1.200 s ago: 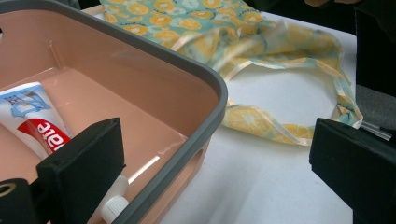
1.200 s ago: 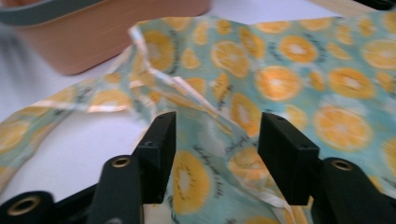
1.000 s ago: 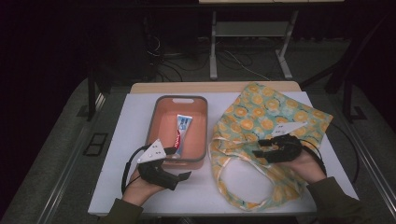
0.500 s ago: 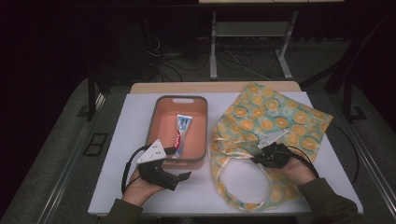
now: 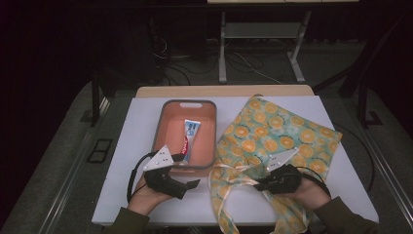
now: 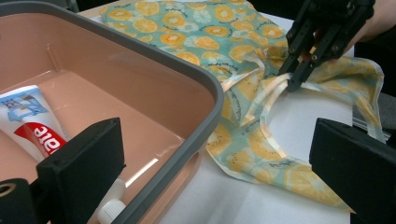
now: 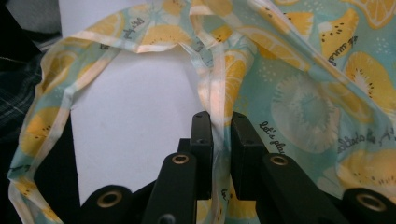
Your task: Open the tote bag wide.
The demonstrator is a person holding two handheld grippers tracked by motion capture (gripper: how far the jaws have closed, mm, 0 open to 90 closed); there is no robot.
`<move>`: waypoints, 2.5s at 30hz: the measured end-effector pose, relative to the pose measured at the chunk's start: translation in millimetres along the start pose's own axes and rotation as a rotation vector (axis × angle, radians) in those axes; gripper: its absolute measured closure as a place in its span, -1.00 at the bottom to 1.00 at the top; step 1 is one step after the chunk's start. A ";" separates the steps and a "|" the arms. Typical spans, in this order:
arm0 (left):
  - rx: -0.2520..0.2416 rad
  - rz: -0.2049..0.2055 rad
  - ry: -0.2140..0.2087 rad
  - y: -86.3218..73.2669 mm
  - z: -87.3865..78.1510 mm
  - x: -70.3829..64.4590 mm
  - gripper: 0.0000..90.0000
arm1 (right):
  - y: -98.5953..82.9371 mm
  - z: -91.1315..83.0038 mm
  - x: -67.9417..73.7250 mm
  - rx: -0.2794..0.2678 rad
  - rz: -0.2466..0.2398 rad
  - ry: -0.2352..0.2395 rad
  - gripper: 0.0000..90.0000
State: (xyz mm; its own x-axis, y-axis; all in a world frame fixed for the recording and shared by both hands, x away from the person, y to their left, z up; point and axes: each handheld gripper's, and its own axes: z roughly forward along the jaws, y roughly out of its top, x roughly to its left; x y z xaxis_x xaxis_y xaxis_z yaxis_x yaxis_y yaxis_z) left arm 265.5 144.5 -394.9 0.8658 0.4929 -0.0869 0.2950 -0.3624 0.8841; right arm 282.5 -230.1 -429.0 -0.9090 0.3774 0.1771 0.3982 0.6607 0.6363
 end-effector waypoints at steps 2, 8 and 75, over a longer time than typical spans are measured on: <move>-0.001 -0.002 0.000 -0.1 -0.2 0.6 -0.96 | -0.3 -1.5 -1.4 -0.011 -0.001 0.013 0.61; -0.002 -0.001 -0.001 -0.3 -0.6 0.6 -0.96 | -0.7 -3.8 -1.9 -0.020 0.006 0.043 0.65; 0.021 -0.007 0.021 27.8 6.5 19.9 -0.96 | 2.1 -68.9 -102.9 -0.301 0.252 -0.382 0.99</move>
State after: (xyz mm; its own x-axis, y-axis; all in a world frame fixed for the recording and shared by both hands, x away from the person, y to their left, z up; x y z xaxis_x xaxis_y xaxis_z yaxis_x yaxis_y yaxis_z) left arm 293.5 139.2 -375.0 0.8551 0.5117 -0.0837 0.3101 -0.3753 0.8735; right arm 368.4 -312.2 -394.1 -0.6582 0.7458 0.1025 0.4942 0.3254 0.8061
